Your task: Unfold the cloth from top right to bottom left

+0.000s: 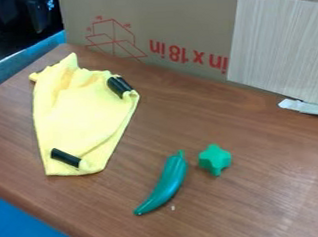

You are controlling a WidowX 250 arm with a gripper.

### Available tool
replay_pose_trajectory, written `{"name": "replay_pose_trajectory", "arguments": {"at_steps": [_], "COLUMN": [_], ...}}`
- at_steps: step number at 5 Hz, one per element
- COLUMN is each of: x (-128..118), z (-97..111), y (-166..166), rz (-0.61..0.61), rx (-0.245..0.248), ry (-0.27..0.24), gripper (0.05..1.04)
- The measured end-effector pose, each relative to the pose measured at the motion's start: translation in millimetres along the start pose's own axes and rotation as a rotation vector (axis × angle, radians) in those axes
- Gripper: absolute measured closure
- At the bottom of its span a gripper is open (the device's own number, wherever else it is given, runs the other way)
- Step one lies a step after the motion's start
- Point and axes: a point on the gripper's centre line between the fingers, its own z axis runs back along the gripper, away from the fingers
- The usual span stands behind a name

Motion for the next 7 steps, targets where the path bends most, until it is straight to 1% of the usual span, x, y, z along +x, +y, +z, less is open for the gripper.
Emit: {"name": "replay_pose_trajectory", "arguments": {"at_steps": [1,2,3,4,5,6,7], "x": [-2.0,1.9,7.1,8.6,14.0,17.1,20.7], "z": [-10.3,-14.6,-23.5,-32.7,-41.2,-56.0,-67.6], "y": [-2.8,-13.2,-32.6,-48.2,-61.6,-68.4,-72.3], "rz": [0.006,0.085,0.125,0.194,0.264,0.319,0.376], "rx": [-0.013,-0.018,-0.063,-0.109,-0.122,-0.119,-0.094], "ry": [0.026,0.031,0.045,0.086,0.100,0.108,0.075], "gripper": [0.083,0.083,0.083,0.083,0.083,0.083,0.083]}}
